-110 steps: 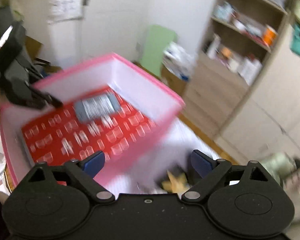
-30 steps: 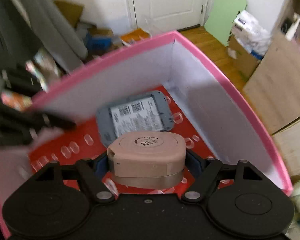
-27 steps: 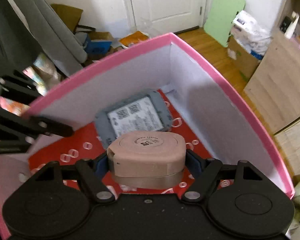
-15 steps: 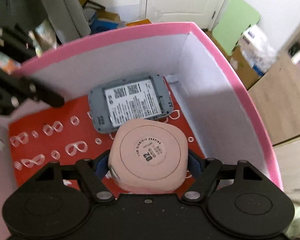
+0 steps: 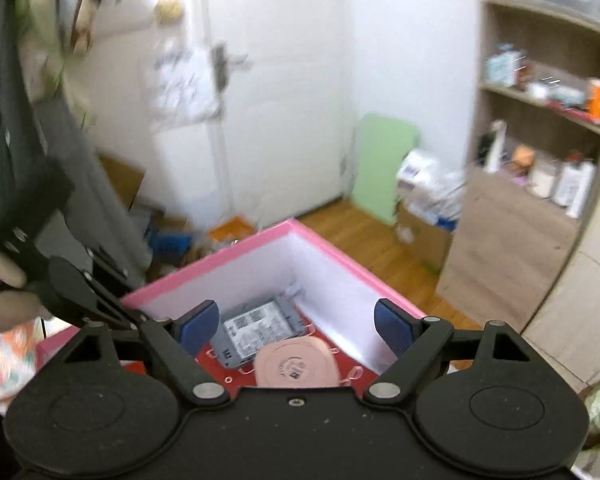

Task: Organize rigid objects
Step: 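Place the pink tape measure in the box beside the router, then grasp the cream plastic clip with the right gripper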

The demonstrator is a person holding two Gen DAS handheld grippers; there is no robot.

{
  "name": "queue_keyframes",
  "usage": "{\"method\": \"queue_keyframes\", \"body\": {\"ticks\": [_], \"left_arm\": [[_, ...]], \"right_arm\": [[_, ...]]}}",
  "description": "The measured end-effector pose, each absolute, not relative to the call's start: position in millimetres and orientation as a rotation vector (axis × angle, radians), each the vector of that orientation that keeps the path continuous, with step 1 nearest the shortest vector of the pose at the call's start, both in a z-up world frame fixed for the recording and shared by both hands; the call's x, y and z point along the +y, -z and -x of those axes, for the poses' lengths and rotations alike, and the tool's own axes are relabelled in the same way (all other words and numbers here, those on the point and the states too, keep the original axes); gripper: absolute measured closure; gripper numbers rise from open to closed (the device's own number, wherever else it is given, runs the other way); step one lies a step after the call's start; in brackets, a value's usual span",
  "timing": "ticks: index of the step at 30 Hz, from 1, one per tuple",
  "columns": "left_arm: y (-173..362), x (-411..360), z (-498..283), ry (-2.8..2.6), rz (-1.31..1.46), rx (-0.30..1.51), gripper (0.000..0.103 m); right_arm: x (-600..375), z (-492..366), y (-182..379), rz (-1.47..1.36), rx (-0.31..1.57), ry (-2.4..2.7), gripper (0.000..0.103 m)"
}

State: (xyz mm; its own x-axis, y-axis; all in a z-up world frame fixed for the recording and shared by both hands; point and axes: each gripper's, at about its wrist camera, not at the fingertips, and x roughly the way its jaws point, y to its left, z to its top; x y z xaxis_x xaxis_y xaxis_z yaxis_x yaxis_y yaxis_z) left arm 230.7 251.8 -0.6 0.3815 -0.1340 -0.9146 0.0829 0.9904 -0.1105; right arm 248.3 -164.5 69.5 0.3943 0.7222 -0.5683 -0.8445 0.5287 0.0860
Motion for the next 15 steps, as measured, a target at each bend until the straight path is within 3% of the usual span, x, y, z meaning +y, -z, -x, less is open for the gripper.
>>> {"method": "queue_keyframes", "body": {"ticks": [15], "left_arm": [[2, 245, -230, 0.123, 0.034, 1.169, 0.092]], "right_arm": [[-275, -198, -2, 0.100, 0.773, -0.629, 0.015]]}}
